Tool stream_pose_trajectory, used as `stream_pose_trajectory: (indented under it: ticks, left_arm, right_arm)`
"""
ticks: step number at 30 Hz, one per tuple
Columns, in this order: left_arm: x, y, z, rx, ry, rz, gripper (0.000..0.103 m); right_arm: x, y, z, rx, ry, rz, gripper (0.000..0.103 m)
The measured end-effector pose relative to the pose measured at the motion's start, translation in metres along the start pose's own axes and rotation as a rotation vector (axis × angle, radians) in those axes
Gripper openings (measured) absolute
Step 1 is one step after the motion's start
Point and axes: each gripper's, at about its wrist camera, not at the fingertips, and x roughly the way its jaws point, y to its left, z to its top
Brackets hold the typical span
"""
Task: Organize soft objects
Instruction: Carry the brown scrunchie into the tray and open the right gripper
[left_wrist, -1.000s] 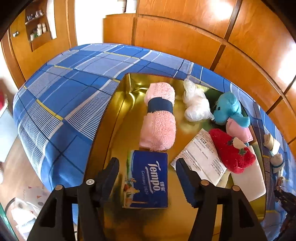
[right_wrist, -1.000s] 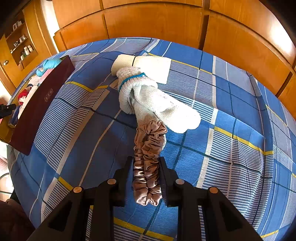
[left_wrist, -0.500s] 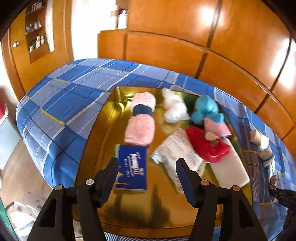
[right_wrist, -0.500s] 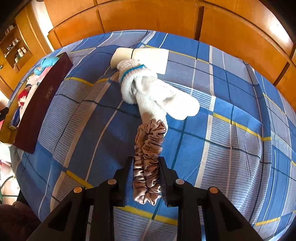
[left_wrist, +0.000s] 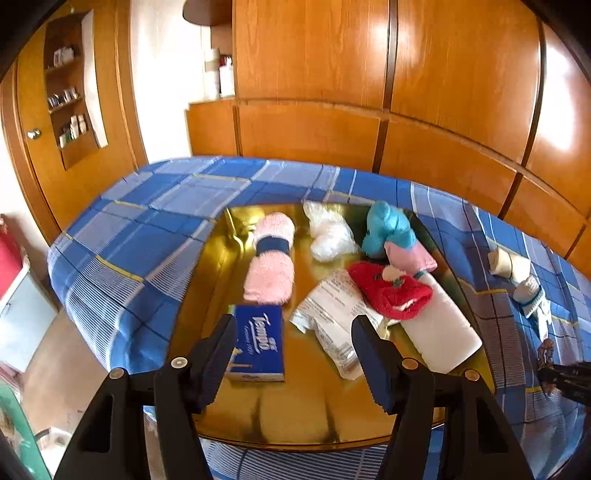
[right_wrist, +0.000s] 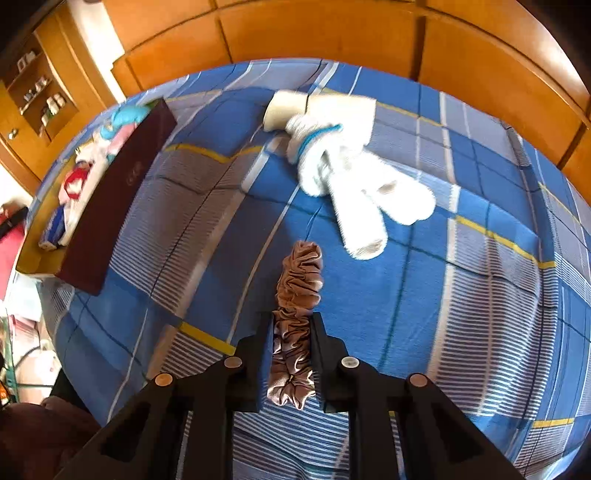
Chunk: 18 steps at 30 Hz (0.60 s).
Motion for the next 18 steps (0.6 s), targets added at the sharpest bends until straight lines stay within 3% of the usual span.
stream_pose_trajectory:
  ticks: [9,18]
  left_arm:
    - [-0.028,0.01,0.007,0.002,-0.096,0.054,0.066]
    - [-0.036,0.024,0.006,-0.016,-0.113,0.099,0.067]
  right_arm:
    - [-0.018,0.032,0.018,-0.023,-0.081,0.063,0.014]
    - [-0.033,0.127,0.059,-0.228,-0.144,0.252,0.014]
